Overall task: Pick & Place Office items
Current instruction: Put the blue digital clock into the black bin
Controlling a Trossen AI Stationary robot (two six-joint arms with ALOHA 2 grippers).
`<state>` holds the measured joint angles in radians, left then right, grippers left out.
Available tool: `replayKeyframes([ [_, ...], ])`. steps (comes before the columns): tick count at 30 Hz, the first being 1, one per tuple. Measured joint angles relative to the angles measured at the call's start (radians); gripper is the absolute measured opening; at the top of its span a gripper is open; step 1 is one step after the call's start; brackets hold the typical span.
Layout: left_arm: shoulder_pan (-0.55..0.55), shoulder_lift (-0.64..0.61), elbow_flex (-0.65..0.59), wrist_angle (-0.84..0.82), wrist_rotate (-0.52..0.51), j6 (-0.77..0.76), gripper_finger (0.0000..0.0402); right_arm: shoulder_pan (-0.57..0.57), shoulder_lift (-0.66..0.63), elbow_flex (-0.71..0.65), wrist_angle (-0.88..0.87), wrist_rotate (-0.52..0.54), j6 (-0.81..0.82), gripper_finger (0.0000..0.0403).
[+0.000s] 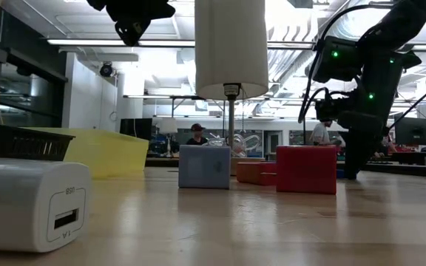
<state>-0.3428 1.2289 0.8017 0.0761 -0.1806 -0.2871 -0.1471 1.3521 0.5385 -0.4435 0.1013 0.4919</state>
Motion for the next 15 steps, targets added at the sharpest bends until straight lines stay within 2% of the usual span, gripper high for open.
replayKeyframes([
  [8, 0.0, 0.0, 0.0, 0.0, 0.0, 0.0, 0.0088, 0.0, 0.0, 0.0, 0.0, 0.0, 0.0, 0.0155],
  [15, 0.0, 0.0, 0.0, 0.0, 0.0, 0.0, 0.0088, 0.0, -0.007, 0.0, 0.01, 0.001, -0.03, 0.0143],
])
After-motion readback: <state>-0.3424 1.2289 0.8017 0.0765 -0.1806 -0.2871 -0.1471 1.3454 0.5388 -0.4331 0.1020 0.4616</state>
